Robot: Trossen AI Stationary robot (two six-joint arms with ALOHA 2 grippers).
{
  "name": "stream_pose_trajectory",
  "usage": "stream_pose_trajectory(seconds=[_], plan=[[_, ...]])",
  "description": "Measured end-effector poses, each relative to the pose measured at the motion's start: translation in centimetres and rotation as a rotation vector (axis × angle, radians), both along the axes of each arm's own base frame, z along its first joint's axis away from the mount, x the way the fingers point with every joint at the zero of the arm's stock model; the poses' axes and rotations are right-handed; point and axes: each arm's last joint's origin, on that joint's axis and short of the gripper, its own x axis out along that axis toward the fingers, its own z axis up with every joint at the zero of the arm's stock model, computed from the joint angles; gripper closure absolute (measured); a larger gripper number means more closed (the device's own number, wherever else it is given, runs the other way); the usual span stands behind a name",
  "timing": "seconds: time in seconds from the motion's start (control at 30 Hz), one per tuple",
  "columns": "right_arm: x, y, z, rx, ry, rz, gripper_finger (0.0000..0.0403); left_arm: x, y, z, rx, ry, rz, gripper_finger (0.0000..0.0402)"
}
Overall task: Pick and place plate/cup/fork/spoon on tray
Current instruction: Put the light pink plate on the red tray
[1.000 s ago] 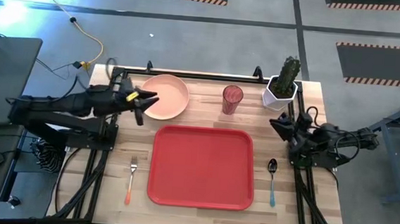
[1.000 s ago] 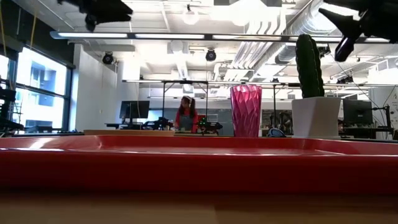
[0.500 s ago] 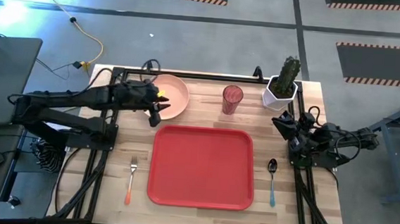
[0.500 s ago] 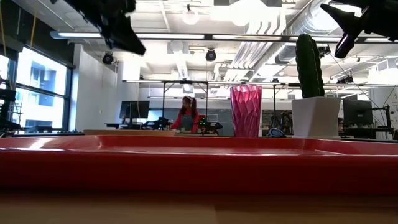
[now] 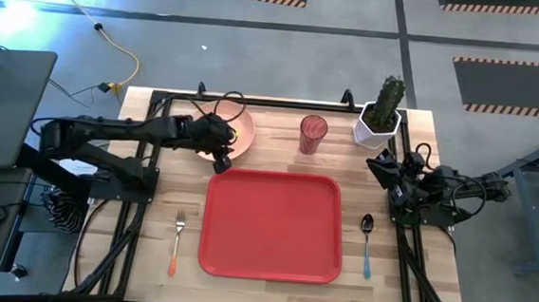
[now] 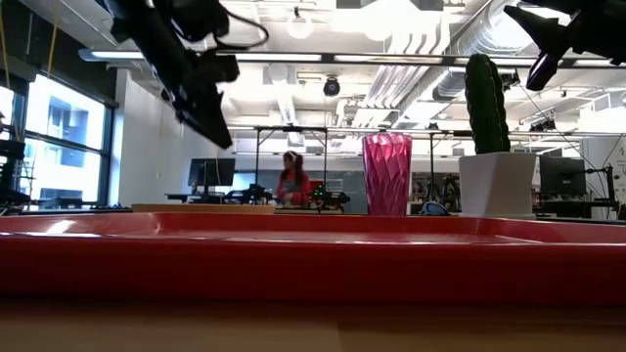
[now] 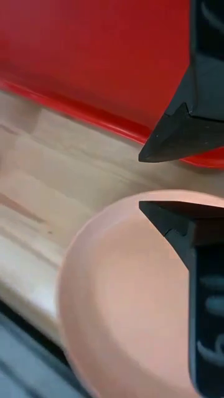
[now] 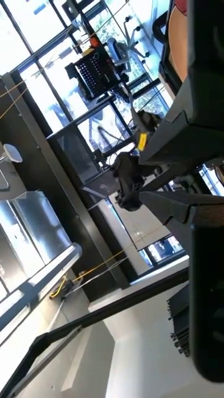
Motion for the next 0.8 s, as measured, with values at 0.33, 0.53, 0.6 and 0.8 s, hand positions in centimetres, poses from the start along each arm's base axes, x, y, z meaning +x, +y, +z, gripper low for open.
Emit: stream_pose_trajectory(seconds=[0.33,0.53,0.6,0.8], plan=[[0.1,0.0,-0.1,-0.003,0.016,0.0,0.0334,1.3,0.4,-3.0,-0.143,0.074,0.098,0.0302],[0.1,-0.1,-0.2,0.018,0.02,-0.038,0.0334,1.6,0.5,-3.9,-0.155,0.111,0.098,0.0302],[0.1,-0.1,-0.2,0.023,0.021,-0.047,0.0334,1.7,0.6,-4.1,-0.153,0.119,0.092,0.0302],[0.2,-0.1,-0.4,0.019,0.046,-0.051,0.0334,1.9,0.6,-4.7,-0.163,0.145,0.082,0.0302]])
